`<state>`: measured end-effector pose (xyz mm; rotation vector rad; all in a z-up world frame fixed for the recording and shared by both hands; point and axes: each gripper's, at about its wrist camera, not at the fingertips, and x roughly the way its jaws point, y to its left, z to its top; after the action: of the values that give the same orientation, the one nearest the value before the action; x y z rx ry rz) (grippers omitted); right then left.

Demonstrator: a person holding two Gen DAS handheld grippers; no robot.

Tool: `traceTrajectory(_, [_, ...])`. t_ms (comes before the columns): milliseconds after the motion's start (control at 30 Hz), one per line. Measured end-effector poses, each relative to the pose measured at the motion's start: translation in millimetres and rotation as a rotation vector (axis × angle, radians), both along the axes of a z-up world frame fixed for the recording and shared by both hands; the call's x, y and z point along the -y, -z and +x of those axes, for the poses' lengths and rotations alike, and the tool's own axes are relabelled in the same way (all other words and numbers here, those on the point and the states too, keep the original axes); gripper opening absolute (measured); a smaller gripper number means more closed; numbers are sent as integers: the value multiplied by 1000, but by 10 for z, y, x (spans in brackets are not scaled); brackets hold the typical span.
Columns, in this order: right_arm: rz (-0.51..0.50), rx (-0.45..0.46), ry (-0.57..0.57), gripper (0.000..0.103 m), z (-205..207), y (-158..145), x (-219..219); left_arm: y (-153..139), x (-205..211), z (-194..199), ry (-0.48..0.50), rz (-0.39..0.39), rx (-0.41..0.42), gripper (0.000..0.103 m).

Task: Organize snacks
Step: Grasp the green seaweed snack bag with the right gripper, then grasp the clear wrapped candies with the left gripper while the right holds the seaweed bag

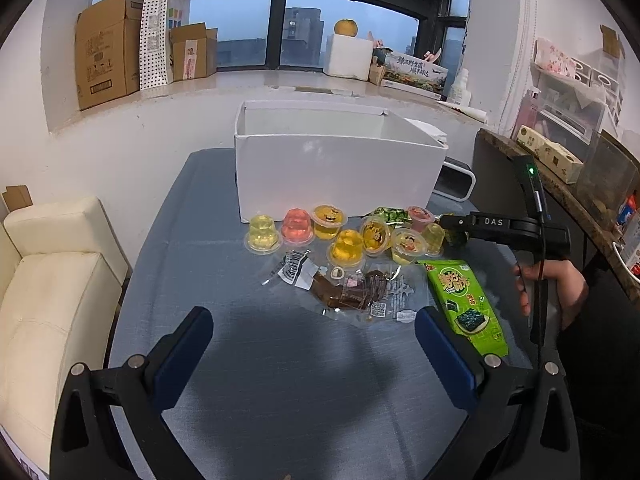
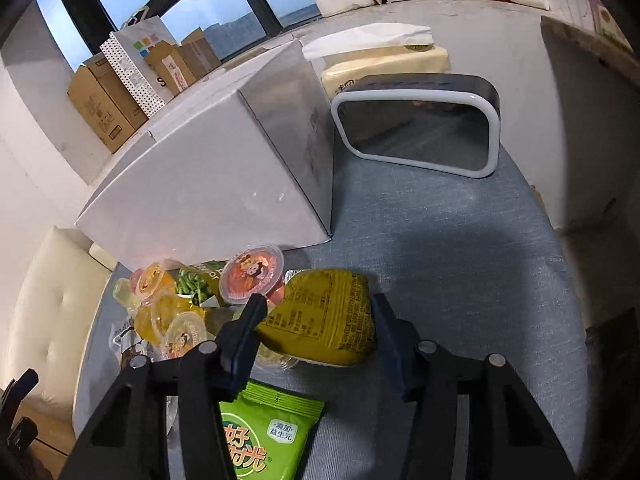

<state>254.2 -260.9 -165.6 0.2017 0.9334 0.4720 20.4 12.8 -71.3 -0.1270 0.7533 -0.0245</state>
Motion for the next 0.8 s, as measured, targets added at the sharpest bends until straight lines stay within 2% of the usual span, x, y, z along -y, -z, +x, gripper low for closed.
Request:
traceTrajectory(233, [6, 56, -19, 57, -236, -161, 102, 132, 44, 141, -4, 5, -32, 103])
traceTrajectory(400, [20, 109, -31, 57, -532, -358, 168, 292, 72, 361, 12, 1, -92, 103])
traceTrajectory(467, [22, 131, -41, 57, -661, -446, 180, 354, 48, 447, -6, -26, -113, 103])
traceTrajectory(533, [28, 164, -45, 57, -827, -539, 208, 407, 31, 523, -25, -87, -136, 103])
traceTrajectory(567, [26, 171, -46, 57, -879, -562, 229, 417, 60, 541, -24, -89, -139, 103])
traceTrajectory(700, [30, 192, -50, 57, -1113, -616, 286, 423, 311, 547, 14, -31, -121, 103])
traceTrajectory(800, [53, 184, -49, 57, -1216, -596, 328, 449, 604, 565, 90, 46, -122, 103])
